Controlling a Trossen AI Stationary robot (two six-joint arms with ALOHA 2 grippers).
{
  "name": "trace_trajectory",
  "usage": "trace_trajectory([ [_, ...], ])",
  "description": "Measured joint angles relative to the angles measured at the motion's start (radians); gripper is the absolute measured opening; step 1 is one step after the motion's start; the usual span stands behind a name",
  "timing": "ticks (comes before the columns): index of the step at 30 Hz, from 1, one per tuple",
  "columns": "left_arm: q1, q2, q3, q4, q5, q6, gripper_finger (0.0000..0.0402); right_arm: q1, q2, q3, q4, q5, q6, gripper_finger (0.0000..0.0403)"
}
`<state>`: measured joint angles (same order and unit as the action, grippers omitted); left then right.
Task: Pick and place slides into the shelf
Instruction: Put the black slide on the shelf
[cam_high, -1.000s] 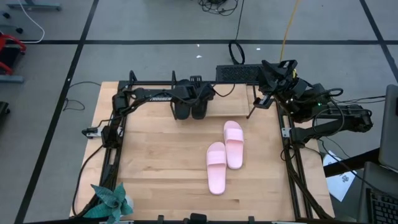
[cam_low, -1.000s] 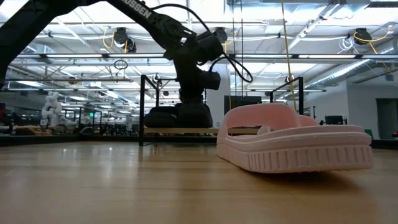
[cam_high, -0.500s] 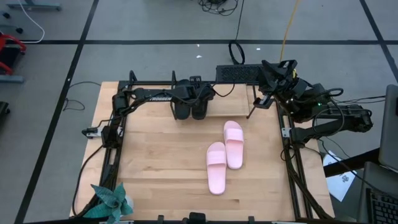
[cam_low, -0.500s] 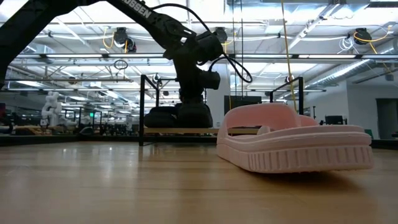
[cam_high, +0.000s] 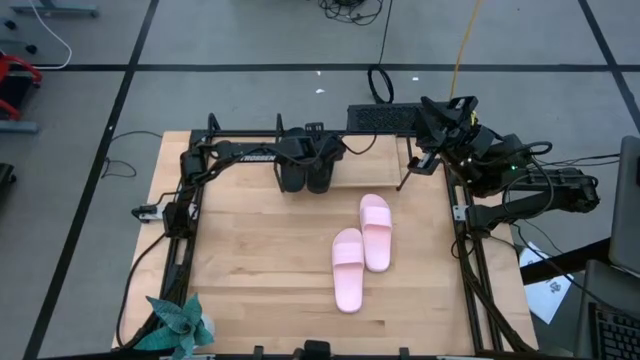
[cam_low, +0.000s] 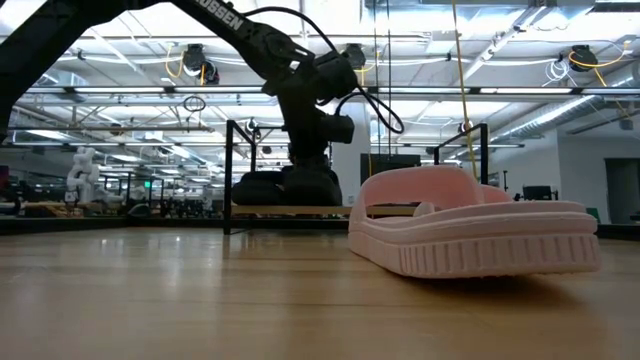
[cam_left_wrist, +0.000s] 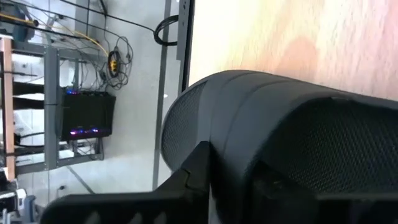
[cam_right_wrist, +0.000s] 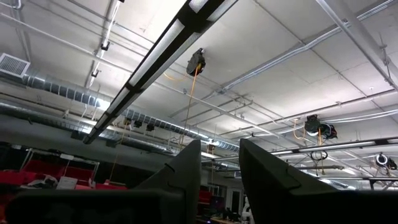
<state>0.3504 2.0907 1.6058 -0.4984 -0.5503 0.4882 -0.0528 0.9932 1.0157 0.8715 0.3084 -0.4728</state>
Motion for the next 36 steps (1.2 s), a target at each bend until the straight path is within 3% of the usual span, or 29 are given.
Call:
trace_trajectory([
  [18, 0.018, 0.0, 0.0, -0.001, 0.021, -0.03, 0.0127, 0.0, 0.0, 0.0, 0.0, 0.0, 0.0, 0.0098],
  [36, 0.026, 0.046, 0.002, 0.0, -0.027, -0.041, 0.015, 0.0, 0.0, 0.0, -0.019, -0.001, -0.004, 0.0098],
])
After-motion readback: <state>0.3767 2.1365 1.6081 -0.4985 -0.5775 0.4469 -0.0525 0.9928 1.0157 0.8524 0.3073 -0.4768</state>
